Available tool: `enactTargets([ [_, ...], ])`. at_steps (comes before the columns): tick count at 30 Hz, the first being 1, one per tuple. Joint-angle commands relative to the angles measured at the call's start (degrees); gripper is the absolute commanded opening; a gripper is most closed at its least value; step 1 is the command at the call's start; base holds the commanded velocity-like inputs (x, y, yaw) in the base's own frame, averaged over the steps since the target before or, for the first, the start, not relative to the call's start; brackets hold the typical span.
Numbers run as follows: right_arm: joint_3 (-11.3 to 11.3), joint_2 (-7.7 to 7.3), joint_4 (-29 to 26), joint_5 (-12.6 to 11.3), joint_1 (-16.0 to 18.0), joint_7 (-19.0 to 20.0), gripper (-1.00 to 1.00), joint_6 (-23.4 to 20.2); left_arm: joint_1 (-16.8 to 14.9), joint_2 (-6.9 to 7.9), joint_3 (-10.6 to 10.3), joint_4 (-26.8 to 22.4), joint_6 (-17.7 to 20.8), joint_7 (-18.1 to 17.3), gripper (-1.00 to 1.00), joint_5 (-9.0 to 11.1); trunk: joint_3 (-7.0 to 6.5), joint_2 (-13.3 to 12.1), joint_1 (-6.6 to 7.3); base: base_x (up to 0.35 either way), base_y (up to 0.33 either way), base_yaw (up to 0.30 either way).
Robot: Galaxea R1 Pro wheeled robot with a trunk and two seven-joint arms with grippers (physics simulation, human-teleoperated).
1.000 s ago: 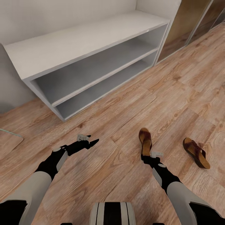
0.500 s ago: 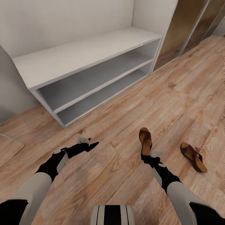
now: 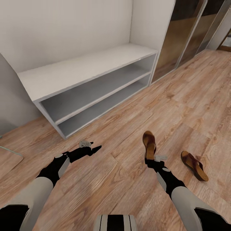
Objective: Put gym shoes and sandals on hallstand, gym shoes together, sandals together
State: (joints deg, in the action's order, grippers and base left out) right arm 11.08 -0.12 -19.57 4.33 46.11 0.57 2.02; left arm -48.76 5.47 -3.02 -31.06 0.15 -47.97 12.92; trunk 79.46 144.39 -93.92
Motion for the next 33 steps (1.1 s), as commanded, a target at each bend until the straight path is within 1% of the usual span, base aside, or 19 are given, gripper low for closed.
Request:
enactTargets([
  [1, 0.34, 0.04, 0.08, 0.24, 0.03, -0.04, -1.00, 0.18, -0.02, 0.07, -0.32, 0.02, 0.02, -0.02, 1.00, 0.44, -0.29, -0.01, 0.03, 0.000, 0.000, -0.073],
  [18, 0.35, 0.04, 0.13, 0.25, 0.03, -0.04, -1.00, 0.18, -0.02, 0.07, -0.32, -0.07, 0.02, -0.10, 1.00, 0.44, -5.63, -0.23, 0.47, 0.000, 0.000, -0.045],
  [28, 0.35, 0.04, 0.15, 0.24, 0.03, -0.04, -1.00, 0.18, -0.02, 0.07, -0.33, -0.01, 0.05, -0.04, 1.00, 0.44, -6.55, -0.23, 0.47, 0.007, -0.001, -0.001],
  [33, 0.35, 0.04, 0.13, 0.24, 0.03, -0.13, -1.00, 0.18, -0.02, 0.07, -0.32, 0.03, 0.10, 0.04, 1.00, 0.38, -6.95, -0.23, 0.47, 0.136, -0.209, 0.000],
])
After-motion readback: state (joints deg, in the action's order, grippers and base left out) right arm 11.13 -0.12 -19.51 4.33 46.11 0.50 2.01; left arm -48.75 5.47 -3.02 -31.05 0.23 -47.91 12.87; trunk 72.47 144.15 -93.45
